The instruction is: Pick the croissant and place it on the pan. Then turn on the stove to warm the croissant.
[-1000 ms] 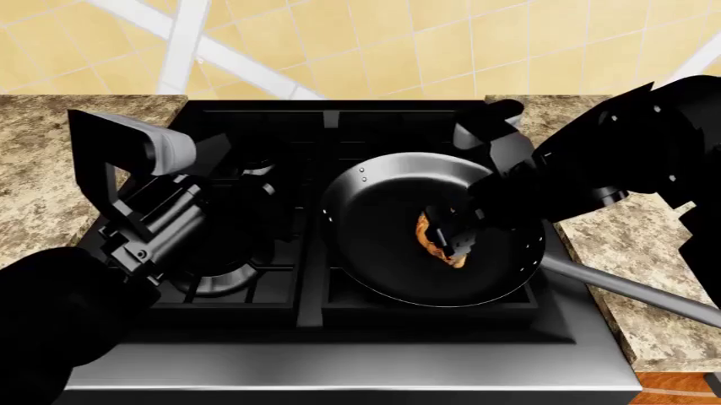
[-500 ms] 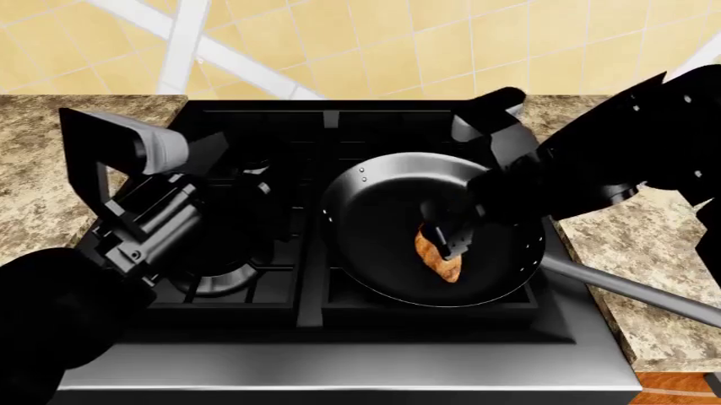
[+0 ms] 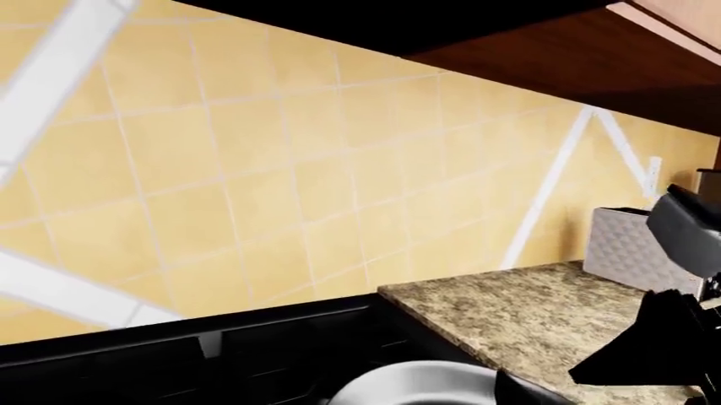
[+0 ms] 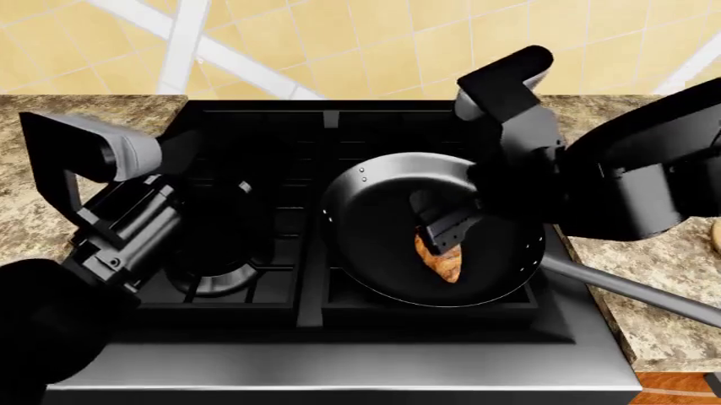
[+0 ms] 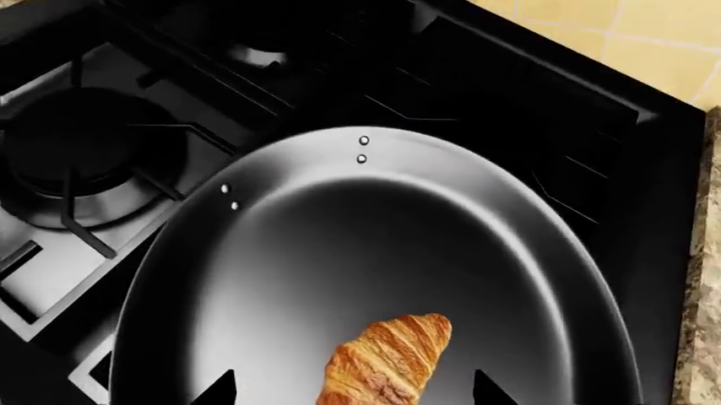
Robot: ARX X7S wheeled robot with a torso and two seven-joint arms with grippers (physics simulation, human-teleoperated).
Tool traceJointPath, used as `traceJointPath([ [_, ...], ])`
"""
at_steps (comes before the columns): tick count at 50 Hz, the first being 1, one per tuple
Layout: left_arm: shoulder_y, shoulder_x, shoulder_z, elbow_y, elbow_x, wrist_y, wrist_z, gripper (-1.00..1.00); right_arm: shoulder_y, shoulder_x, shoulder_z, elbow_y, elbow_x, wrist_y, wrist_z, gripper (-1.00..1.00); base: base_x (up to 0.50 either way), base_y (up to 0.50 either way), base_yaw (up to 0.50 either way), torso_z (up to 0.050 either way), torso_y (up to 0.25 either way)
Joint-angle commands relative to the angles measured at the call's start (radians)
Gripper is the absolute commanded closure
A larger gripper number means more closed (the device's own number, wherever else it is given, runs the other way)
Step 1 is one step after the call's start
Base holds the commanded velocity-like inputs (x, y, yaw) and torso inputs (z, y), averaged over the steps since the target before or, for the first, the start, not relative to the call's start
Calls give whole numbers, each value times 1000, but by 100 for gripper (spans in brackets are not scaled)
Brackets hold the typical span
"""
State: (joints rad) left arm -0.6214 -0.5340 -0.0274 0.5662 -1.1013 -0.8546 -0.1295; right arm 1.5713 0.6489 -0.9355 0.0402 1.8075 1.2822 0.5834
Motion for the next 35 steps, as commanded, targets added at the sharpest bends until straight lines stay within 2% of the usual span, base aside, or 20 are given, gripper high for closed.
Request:
traceJointPath([
  [1,36,-25,-46,54,-51,0,-27,-100,-35,67,67,-238,147,-109,272,-100,0,0,0,0,0],
  [14,130,-66,-105,152,-139,-15,-82,-100,-141,170,203,-595,201,-327,442,-100,0,0,0,0,0],
  [24,170,-80,-139,174,-211,-34,-171,-100,-207,225,257,-767,198,-435,568,-100,0,0,0,0,0],
  [29,240,-85,-133,218,-115,-6,-120,-100,-242,259,277,-848,180,-464,605,-100,0,0,0,0,0],
  [35,250,-72,-140,240,-80,33,-86,-100,-246,267,278,-905,193,-495,687,-100,0,0,0,0,0],
])
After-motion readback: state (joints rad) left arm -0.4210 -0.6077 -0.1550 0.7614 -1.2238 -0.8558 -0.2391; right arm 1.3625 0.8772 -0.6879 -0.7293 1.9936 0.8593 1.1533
